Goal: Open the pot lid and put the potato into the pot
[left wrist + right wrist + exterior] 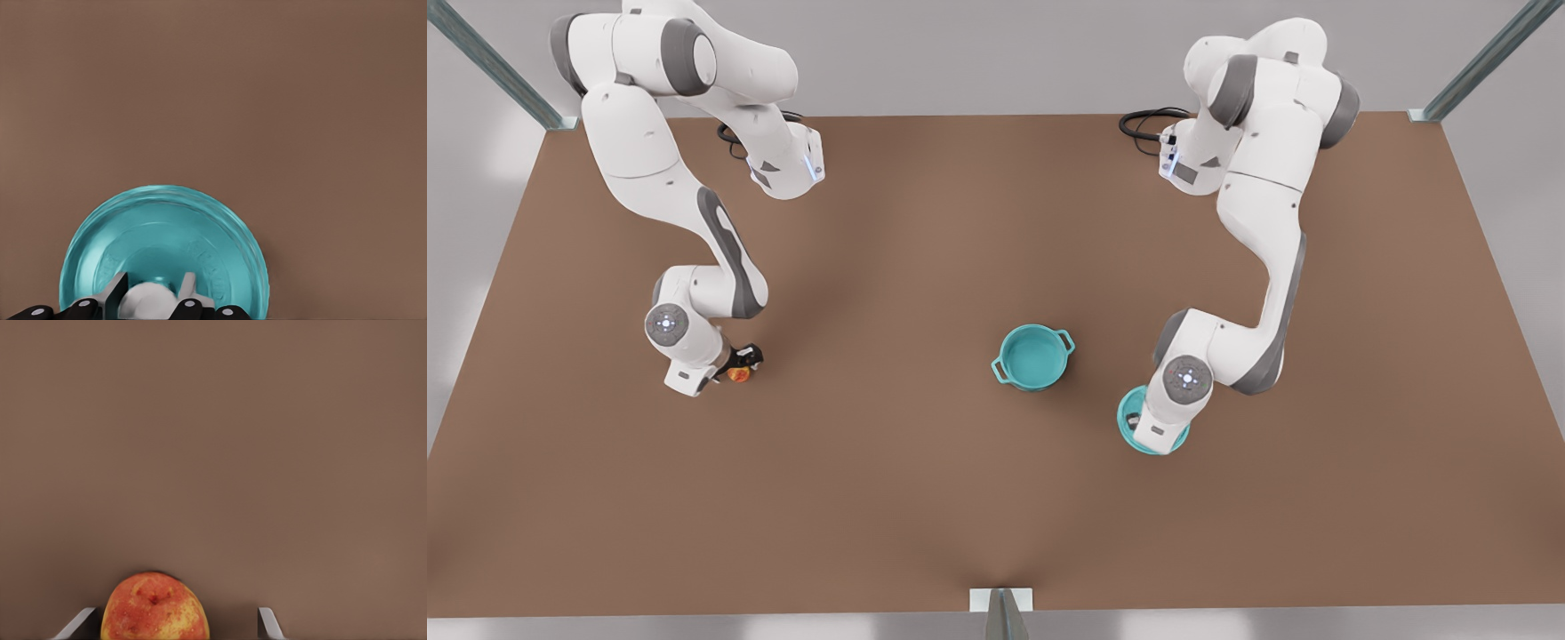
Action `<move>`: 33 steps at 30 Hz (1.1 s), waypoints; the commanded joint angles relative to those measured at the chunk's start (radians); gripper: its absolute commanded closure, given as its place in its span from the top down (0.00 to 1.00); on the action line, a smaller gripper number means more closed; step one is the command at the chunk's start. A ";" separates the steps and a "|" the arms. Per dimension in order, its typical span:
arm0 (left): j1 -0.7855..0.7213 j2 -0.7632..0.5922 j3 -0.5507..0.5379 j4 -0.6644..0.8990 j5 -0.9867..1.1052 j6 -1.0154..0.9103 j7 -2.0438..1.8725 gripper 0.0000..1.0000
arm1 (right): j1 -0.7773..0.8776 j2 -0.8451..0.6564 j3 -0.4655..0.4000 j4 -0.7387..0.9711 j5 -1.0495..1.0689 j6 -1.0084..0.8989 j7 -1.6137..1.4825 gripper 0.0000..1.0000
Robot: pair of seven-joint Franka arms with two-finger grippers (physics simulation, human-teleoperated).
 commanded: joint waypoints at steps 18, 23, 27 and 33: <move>0.241 -0.516 -0.021 0.083 -0.284 -0.647 0.612 1.00 | 0.000 -0.012 0.005 -0.004 0.003 -0.001 -0.022 0.55; 0.241 -0.522 -0.059 0.131 -0.313 -0.631 0.610 1.00 | 0.001 -0.037 0.019 -0.004 0.005 -0.023 -0.022 0.50; 0.256 -0.516 -0.056 0.123 -0.308 -0.605 0.609 1.00 | 0.001 -0.066 0.032 -0.003 0.005 -0.064 -0.022 0.46; 0.263 -0.516 -0.053 0.123 -0.305 -0.613 0.609 1.00 | 0.008 -0.176 0.088 0.043 0.034 -0.248 -0.019 0.46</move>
